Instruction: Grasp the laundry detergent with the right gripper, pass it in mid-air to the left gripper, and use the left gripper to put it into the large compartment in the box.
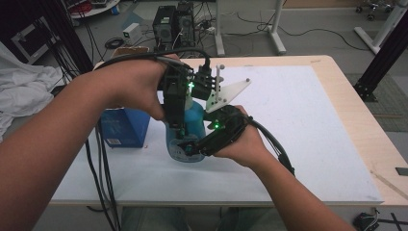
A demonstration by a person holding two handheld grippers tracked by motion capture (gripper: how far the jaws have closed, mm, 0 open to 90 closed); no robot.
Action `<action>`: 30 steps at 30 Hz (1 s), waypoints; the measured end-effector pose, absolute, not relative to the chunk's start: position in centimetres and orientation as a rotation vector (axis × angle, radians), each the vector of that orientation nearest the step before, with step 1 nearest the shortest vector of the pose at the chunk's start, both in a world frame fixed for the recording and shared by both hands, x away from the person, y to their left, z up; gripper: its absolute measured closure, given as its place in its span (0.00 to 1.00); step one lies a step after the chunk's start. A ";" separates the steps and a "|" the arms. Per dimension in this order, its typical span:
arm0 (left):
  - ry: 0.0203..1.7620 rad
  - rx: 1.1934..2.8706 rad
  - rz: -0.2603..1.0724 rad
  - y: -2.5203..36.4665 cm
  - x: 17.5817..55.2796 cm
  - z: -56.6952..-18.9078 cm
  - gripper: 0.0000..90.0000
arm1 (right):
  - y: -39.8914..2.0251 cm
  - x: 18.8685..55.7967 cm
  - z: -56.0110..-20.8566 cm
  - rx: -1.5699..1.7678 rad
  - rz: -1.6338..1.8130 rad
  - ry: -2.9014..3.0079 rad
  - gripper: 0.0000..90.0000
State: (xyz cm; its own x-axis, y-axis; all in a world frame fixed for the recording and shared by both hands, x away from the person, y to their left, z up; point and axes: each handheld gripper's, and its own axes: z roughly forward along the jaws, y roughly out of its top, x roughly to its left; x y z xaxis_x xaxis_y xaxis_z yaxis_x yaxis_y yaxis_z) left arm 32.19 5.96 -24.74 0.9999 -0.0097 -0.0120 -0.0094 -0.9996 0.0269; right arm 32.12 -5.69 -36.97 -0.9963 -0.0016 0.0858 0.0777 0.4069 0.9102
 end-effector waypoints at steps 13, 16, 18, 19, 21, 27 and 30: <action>0.033 3.129 -0.050 6.2 32.9 -24.3 0.44 | -10.1 32.3 -35.8 -0.125 -1.611 -2.683 0.14; 0.050 3.131 -0.053 6.3 33.0 -24.2 0.44 | -10.8 32.5 -35.5 -0.134 -1.588 -2.706 0.11; 0.051 3.134 -0.051 6.4 33.1 -24.1 0.44 | -11.3 32.6 -35.3 -0.167 -1.546 -2.758 0.01; 0.066 3.135 -0.057 6.5 33.2 -24.0 0.44 | -11.8 32.8 -35.0 -0.157 -1.485 -2.801 0.01; 0.088 3.135 -0.058 6.7 33.4 -23.9 0.44 | -12.2 32.9 -34.6 -0.146 -1.453 -2.820 0.01; 0.171 3.132 -0.071 7.3 33.8 -23.3 0.43 | -13.0 33.2 -33.6 -0.074 -1.236 -2.908 0.00; 0.211 3.121 -0.083 7.6 34.0 -22.8 0.43 | -13.3 33.3 -33.2 -0.057 -1.152 -2.954 0.00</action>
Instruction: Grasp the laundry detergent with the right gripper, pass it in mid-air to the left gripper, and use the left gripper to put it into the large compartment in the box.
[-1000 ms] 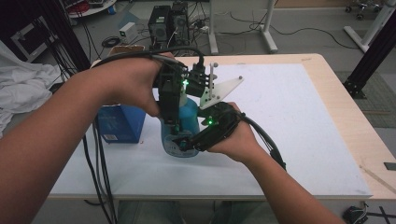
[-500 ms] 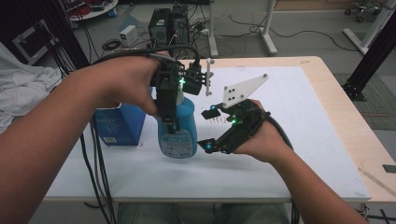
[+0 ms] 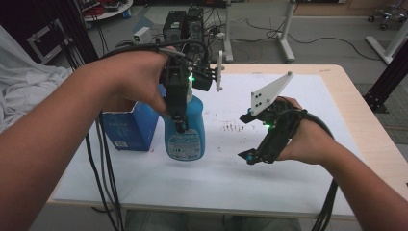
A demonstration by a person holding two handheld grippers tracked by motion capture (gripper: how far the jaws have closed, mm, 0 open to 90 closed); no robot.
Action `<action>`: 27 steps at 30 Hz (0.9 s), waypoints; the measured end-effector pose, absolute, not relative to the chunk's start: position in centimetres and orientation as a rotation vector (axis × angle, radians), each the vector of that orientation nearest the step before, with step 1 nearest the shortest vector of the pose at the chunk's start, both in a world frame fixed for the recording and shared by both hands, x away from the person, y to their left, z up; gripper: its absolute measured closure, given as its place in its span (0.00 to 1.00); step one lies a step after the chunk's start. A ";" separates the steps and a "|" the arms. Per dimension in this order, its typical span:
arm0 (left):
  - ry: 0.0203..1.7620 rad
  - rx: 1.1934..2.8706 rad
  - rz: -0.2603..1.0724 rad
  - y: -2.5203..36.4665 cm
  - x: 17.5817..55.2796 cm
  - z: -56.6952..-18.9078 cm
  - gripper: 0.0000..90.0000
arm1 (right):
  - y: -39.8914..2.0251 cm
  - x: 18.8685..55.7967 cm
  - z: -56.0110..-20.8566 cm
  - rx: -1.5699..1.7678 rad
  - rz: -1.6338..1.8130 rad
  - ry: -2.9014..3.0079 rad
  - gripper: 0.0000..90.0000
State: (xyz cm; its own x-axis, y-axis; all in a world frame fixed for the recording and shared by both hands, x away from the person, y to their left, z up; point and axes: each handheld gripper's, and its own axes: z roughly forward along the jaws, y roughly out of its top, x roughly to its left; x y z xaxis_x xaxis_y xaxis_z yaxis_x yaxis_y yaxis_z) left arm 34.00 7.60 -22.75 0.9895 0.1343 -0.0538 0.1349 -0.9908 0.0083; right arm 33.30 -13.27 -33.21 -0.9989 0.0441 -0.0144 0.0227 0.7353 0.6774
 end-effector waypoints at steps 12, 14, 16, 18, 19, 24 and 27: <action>0.529 3.049 -0.085 10.4 35.7 -18.8 0.43 | -14.8 34.0 -30.6 -0.022 0.753 3.008 0.01; 0.609 3.025 -0.076 10.9 36.0 -18.0 0.43 | -15.0 34.1 -30.3 -0.031 0.726 3.015 0.01; 0.679 3.007 -0.070 11.5 36.3 -17.2 0.43 | -15.1 34.1 -30.0 -0.035 0.703 3.022 0.01; 0.765 2.981 -0.062 12.1 36.5 -16.3 0.43 | -15.2 34.2 -29.7 -0.041 0.681 3.025 0.01; 0.803 2.969 -0.060 12.4 36.7 -15.8 0.43 | -15.3 34.2 -29.4 -0.049 0.661 3.028 0.01; 0.990 2.873 -0.042 14.3 37.5 -13.1 0.43 | -15.4 34.4 -28.8 -0.056 0.643 3.028 0.01; 1.144 2.797 -0.017 16.1 38.1 -11.0 0.43 | -15.5 34.6 -28.6 -0.069 0.608 3.043 0.01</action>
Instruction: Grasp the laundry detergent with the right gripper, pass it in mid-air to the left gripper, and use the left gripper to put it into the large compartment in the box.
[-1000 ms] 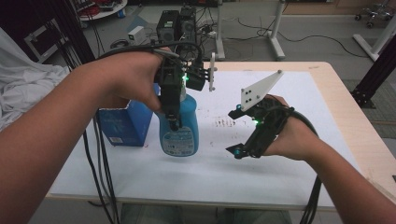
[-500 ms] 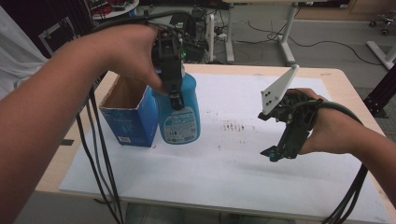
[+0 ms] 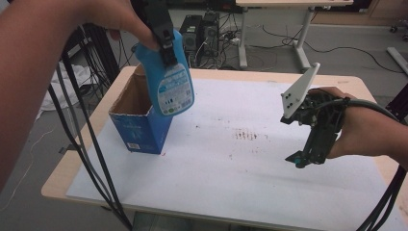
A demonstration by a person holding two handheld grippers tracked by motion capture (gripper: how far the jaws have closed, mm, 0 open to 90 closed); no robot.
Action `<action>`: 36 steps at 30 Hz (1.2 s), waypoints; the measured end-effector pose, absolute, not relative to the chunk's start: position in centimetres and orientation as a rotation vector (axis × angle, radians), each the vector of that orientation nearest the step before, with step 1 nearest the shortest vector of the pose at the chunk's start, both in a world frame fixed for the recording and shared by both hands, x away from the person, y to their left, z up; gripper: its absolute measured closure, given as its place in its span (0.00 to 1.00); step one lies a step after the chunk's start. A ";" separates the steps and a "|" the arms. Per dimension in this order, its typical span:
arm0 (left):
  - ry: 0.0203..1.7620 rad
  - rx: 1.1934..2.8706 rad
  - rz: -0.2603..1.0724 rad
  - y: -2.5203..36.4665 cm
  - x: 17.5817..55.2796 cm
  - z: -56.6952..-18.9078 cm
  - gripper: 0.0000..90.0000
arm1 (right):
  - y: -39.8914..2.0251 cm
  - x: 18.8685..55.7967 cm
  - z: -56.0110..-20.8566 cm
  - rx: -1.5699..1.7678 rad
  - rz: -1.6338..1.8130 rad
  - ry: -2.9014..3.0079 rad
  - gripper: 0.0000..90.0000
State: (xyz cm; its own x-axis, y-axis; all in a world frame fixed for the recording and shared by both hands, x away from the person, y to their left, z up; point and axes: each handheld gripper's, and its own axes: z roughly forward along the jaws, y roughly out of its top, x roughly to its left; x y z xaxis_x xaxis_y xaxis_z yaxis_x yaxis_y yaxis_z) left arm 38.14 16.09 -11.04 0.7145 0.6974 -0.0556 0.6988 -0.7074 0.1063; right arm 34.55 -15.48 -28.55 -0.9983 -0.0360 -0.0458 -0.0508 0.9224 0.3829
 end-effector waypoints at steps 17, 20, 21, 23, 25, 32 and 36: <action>1.729 2.490 0.038 22.3 39.9 -9.3 0.43 | -16.1 34.9 -28.3 -0.061 0.572 3.053 0.01; 1.780 2.480 0.047 22.8 40.2 -9.6 0.43 | -16.0 34.9 -28.3 -0.057 0.573 3.051 0.01; 1.840 2.457 0.050 23.4 40.6 -10.5 0.43 | -15.9 34.9 -28.3 -0.059 0.573 3.050 0.01; 1.857 2.453 0.047 23.6 40.7 -10.8 0.43 | -15.9 34.9 -28.3 -0.061 0.571 3.049 0.01; 1.882 2.446 0.045 24.0 41.1 -11.6 0.43 | -15.9 34.8 -28.3 -0.057 0.570 3.049 0.01; 1.914 2.464 0.008 24.7 42.1 -15.0 0.43 | -16.0 34.7 -28.2 -0.042 0.570 3.043 0.01; 1.867 2.522 -0.010 24.5 42.5 -17.0 0.43 | -16.2 34.7 -28.2 -0.030 0.572 3.040 0.01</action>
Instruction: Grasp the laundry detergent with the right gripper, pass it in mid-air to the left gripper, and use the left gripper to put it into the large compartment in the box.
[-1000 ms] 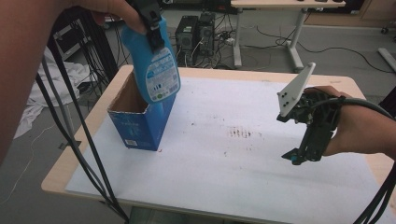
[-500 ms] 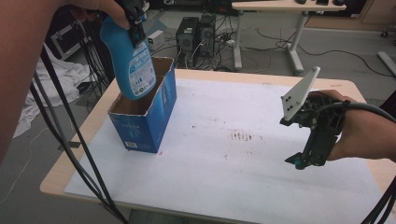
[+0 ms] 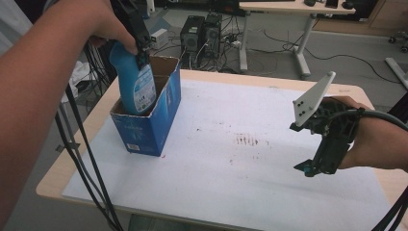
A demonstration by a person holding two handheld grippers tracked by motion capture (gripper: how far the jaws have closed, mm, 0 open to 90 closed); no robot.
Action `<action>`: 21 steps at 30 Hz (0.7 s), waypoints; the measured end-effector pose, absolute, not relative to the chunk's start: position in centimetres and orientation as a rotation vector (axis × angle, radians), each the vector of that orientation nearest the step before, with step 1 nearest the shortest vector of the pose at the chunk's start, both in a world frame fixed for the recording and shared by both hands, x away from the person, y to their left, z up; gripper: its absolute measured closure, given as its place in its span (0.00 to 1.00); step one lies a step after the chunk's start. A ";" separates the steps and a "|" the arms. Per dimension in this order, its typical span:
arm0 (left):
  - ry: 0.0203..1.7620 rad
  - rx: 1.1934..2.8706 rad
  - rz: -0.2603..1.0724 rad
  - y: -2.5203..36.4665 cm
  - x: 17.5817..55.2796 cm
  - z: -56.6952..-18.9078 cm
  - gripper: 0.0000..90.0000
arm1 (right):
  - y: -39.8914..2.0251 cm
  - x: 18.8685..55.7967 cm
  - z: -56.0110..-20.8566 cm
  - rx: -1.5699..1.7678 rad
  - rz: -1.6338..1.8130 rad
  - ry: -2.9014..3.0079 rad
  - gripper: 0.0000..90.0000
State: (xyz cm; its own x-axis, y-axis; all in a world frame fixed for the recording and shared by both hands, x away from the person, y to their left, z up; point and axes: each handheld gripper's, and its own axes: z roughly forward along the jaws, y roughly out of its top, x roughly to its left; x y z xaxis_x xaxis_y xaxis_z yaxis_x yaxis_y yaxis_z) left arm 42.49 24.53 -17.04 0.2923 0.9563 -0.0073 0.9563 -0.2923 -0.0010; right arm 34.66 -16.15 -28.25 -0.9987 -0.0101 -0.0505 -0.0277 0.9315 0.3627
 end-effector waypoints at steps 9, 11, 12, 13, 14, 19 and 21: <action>1.700 2.681 -0.056 23.7 43.1 -21.5 0.43 | -16.2 34.8 -28.4 -0.020 0.574 3.037 0.01; 1.639 2.724 -0.053 23.6 43.2 -22.4 0.43 | -16.2 34.8 -28.5 -0.014 0.572 3.039 0.01; 1.611 2.740 -0.046 23.6 43.3 -22.7 0.43 | -16.2 34.8 -28.5 -0.014 0.567 3.039 0.01; 1.582 2.757 -0.040 23.7 43.3 -23.1 0.43 | -16.3 34.8 -28.6 -0.009 0.566 3.041 0.01; 1.582 2.757 -0.040 23.7 43.3 -23.1 0.43 | -16.3 34.8 -28.6 -0.009 0.566 3.041 0.01; 1.388 2.879 -0.009 23.8 43.6 -25.3 0.43 | -16.5 34.7 -28.7 0.005 0.559 3.043 0.01; 1.322 2.921 -0.014 23.8 43.6 -26.0 0.43 | -16.5 34.6 -28.7 0.011 0.559 3.043 0.01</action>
